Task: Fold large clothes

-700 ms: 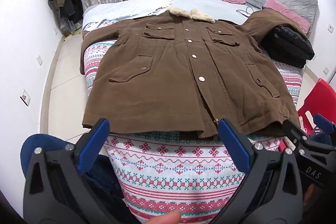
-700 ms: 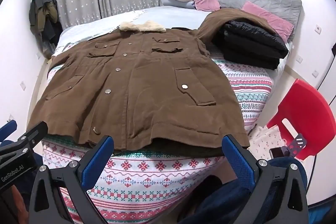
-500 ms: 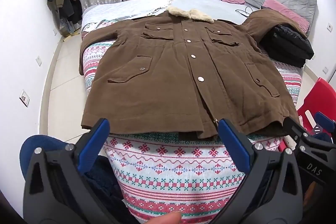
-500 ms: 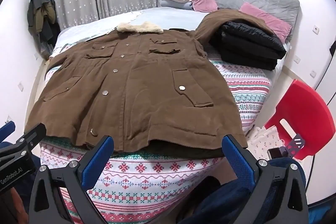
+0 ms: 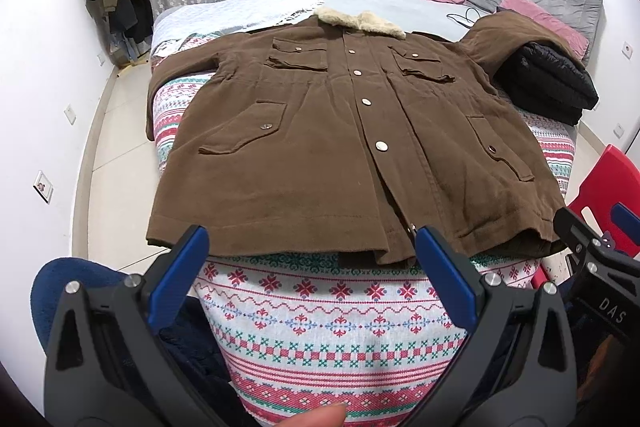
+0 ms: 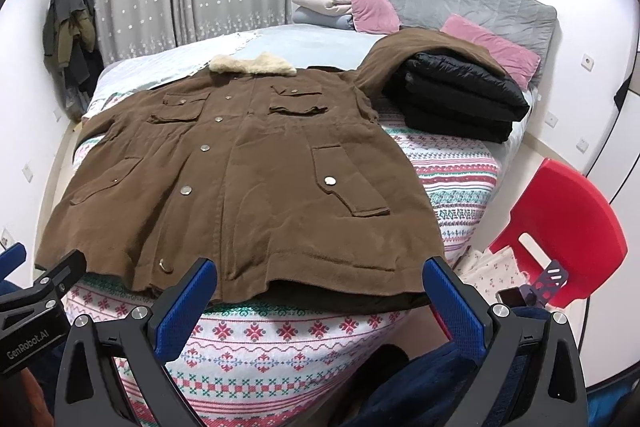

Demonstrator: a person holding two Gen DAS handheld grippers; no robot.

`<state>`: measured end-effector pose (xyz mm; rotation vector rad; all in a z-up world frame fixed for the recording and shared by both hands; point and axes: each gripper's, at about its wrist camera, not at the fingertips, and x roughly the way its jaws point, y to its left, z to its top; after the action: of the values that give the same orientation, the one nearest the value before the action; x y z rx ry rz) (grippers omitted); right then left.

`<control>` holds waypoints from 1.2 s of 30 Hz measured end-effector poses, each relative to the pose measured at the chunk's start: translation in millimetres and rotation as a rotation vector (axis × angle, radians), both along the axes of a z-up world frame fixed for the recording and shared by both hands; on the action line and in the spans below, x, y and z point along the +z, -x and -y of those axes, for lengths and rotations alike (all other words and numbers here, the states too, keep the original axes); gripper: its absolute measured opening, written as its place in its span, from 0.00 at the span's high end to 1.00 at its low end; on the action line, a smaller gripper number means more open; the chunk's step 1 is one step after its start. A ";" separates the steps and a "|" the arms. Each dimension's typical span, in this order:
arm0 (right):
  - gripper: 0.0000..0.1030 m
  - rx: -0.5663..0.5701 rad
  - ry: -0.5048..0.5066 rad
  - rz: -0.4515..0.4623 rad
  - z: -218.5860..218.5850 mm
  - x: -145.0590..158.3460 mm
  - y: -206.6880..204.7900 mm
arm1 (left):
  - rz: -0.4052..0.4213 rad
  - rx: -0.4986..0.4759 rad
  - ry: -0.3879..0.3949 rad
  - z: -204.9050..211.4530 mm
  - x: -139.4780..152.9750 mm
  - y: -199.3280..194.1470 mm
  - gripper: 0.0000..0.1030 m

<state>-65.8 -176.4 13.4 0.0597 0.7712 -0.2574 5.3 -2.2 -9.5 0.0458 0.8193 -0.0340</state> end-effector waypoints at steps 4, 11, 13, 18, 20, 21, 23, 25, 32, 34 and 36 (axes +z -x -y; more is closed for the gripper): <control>0.00 -0.004 0.003 0.008 1.0 1.4 -0.2 | 0.014 -0.002 -0.004 1.2 -0.9 0.6 0.00; 0.00 -0.018 0.013 0.013 0.7 2.4 0.4 | 0.057 -0.004 -0.021 2.5 -1.4 1.9 0.00; 0.00 -0.018 0.013 0.023 1.3 2.9 0.8 | 0.017 -0.004 -0.016 2.3 -2.3 1.2 0.00; 0.00 -0.022 0.031 0.027 0.3 3.9 0.6 | -0.011 -0.006 -0.051 2.5 -3.9 0.8 0.00; 0.00 -0.021 0.024 0.011 0.4 2.0 -0.4 | -0.021 -0.007 -0.070 3.1 -4.6 0.1 0.00; 0.00 -0.022 0.023 0.011 0.6 2.2 -0.8 | -0.028 -0.008 -0.060 2.8 -5.1 -0.2 0.00; 0.00 -0.024 0.022 0.005 1.0 1.4 -1.2 | -0.041 -0.009 -0.042 2.8 -6.3 -1.2 0.00; 0.00 -0.028 0.024 0.006 1.5 0.8 -1.2 | -0.047 -0.009 -0.044 2.4 -7.6 -1.8 0.00; 0.00 -0.048 0.037 0.028 7.6 -1.7 -1.0 | -0.049 0.002 -0.043 -6.0 -8.4 -7.9 0.00; 0.00 -0.053 0.043 0.040 10.4 -2.1 -1.8 | -0.052 0.012 -0.032 -12.2 -7.3 -9.5 0.00; 0.00 -0.061 0.056 0.047 12.4 -2.6 -3.2 | -0.038 0.022 -0.023 -17.3 -6.0 -11.3 0.00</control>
<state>-62.6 -188.8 10.8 0.0359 0.7153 -0.3346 16.6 15.1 -15.4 0.0581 0.8580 -0.0049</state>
